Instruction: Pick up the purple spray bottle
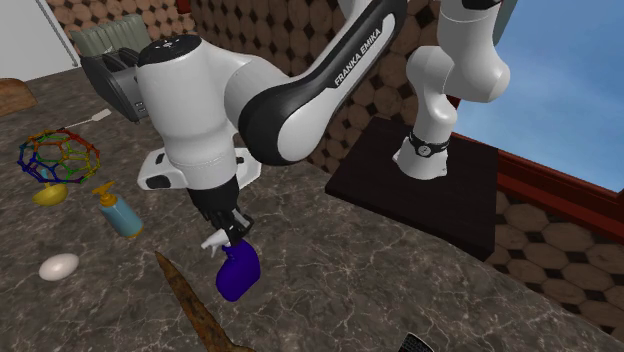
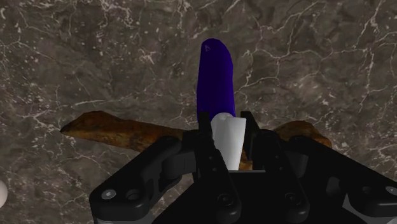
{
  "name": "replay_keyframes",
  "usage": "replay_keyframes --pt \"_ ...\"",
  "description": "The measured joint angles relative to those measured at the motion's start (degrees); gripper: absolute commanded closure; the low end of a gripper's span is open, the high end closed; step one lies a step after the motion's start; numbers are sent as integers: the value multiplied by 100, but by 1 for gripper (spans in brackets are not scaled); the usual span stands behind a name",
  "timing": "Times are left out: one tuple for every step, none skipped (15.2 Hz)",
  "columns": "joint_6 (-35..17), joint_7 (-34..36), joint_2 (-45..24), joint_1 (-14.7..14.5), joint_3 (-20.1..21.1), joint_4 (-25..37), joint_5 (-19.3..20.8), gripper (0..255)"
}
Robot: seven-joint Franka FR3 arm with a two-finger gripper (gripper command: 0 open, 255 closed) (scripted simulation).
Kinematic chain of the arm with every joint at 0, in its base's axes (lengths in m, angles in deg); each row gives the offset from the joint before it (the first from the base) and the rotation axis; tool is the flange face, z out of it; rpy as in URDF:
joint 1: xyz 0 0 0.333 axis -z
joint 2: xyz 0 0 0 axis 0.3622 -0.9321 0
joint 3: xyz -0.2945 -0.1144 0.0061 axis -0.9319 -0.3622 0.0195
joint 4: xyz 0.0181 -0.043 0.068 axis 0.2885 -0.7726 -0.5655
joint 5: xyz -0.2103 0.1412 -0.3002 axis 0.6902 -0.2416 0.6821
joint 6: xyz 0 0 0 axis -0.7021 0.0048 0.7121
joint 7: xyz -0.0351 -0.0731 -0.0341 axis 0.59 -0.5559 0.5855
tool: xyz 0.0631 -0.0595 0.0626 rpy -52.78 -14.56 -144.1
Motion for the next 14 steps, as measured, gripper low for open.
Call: replay_keyframes --pt "37 5 39 -5 -6 -2 11 255" --pt "80 12 84 -10 -11 -3 22 255" --pt "144 20 100 -12 -15 47 30 255" --pt "219 25 124 -11 -20 99 39 255" --pt "295 31 135 -9 -24 166 46 255" --pt "367 43 156 -13 -27 218 55 255" --pt "427 49 201 -17 -32 233 68 255" --pt "472 54 231 -20 -37 250 76 255" --pt "547 59 258 -19 -42 297 86 255" --pt "607 66 296 -23 -47 320 97 255" --pt "676 76 313 -26 -49 374 104 255" --pt "746 82 329 -26 -52 429 111 255" --pt "811 86 342 -24 -55 481 117 255" --pt "879 88 349 -21 -58 542 121 255"
